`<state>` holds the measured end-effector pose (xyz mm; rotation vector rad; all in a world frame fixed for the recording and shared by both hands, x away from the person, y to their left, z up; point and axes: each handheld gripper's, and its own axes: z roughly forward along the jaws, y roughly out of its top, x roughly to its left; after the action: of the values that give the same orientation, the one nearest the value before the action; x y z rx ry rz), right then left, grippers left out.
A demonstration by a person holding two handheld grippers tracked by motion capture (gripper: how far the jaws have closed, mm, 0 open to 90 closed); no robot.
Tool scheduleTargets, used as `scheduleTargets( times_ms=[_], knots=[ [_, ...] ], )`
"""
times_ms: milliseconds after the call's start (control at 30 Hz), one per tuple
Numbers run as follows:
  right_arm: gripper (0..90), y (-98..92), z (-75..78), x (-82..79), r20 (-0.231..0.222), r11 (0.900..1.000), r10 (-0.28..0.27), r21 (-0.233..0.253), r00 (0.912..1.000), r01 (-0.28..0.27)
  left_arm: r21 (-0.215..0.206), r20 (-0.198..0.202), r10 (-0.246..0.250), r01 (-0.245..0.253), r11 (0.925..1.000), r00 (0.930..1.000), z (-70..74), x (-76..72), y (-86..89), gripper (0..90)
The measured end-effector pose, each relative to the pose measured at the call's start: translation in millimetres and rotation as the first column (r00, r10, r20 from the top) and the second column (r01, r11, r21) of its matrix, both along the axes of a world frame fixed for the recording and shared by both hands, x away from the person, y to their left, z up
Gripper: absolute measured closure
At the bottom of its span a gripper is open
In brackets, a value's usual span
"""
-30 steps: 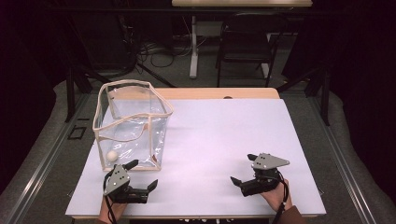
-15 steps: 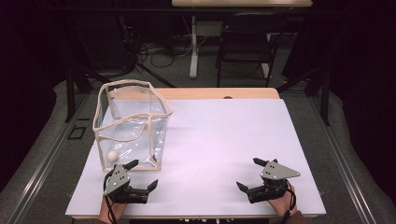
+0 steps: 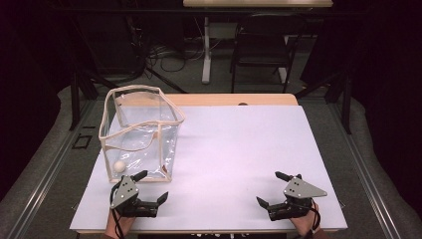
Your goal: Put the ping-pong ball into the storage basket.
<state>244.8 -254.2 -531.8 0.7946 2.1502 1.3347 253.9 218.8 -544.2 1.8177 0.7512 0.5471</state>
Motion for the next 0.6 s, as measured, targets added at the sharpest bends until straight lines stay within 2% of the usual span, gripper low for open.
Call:
scheduleTargets(
  times_ms=[67, 600],
  knots=[
    [0.0, -1.0, -1.6, -1.6, 0.011, 1.000, -0.008, 0.015, 0.9999, 0.008, 0.001, 0.000, -0.001, 0.001, 1.0000, 1.0000, -0.1, -0.1, 0.1, 0.2],
    [0.0, -2.6, -3.8, -5.1, 0.028, 0.999, -0.029, 0.022, 0.9992, 0.028, 0.005, -0.001, -0.001, 0.001, 1.0000, 1.0000, -0.2, 0.4, -0.4, 0.2]
  ],
)
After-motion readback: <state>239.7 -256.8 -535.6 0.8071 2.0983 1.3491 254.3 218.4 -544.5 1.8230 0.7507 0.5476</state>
